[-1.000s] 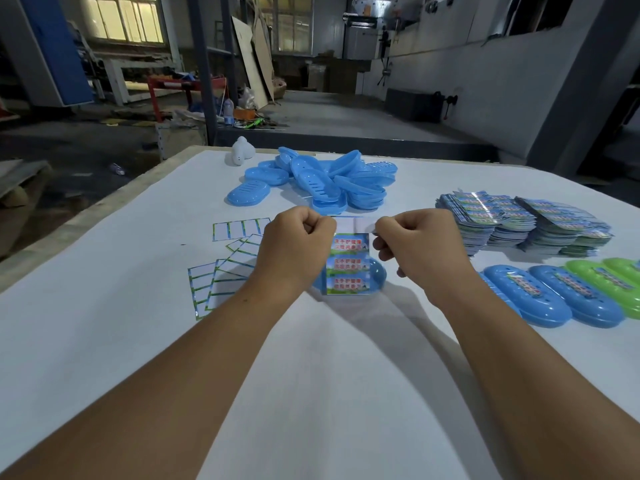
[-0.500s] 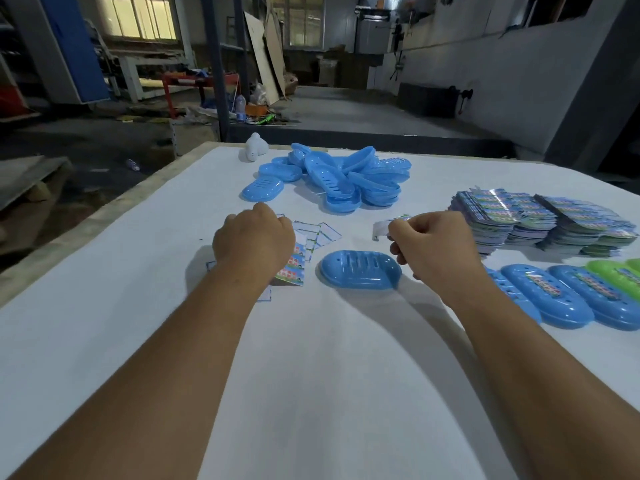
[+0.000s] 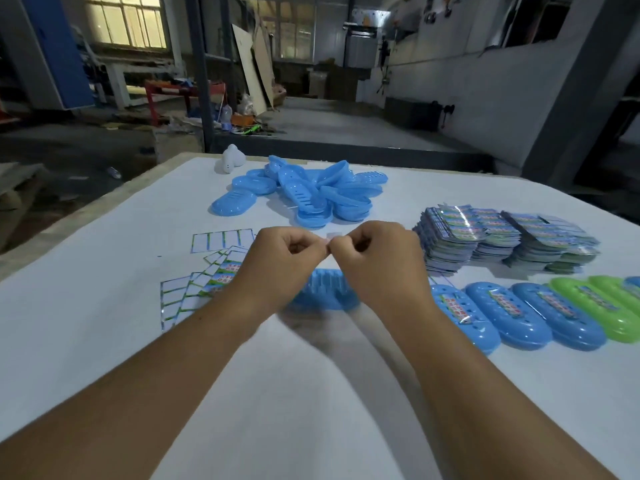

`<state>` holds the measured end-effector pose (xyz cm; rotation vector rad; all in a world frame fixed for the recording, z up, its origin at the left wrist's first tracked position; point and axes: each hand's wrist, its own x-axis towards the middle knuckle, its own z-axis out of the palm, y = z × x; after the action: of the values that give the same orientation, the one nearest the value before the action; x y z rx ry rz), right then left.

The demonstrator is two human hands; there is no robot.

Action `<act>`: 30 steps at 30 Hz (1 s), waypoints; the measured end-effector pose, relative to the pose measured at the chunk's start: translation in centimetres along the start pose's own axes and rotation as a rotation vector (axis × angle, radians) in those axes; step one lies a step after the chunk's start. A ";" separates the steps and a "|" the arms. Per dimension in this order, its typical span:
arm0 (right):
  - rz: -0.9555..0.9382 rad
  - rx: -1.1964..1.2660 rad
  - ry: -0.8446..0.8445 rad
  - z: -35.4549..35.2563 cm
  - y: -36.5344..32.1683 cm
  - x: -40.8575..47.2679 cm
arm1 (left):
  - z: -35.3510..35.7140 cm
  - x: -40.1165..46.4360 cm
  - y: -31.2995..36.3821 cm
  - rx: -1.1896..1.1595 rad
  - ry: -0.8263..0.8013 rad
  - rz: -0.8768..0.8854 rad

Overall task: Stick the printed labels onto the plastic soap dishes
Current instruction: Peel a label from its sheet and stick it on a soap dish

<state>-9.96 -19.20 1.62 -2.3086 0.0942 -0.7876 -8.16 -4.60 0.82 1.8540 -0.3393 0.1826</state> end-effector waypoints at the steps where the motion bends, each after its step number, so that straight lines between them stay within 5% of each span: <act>1: -0.011 0.002 -0.009 0.0 -0.1 0.0 | 0.3 -0.2 -0.2 -0.017 -0.019 0.007; 10: -0.046 -0.073 -0.009 -0.4 0.1 0.1 | 0.3 0.2 -1.0 -0.022 0.055 0.025; 21: -0.195 0.007 -0.201 -0.5 0.3 -0.6 | 0.0 0.5 -0.9 -0.117 0.088 -0.044; 30: 0.064 0.033 -0.115 -0.4 1.6 0.5 | 0.6 0.9 -1.1 -0.165 0.154 -0.160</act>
<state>-9.59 -20.74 1.11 -2.3028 0.1025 -0.6179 -7.01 -4.96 -0.04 1.6836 -0.0955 0.1803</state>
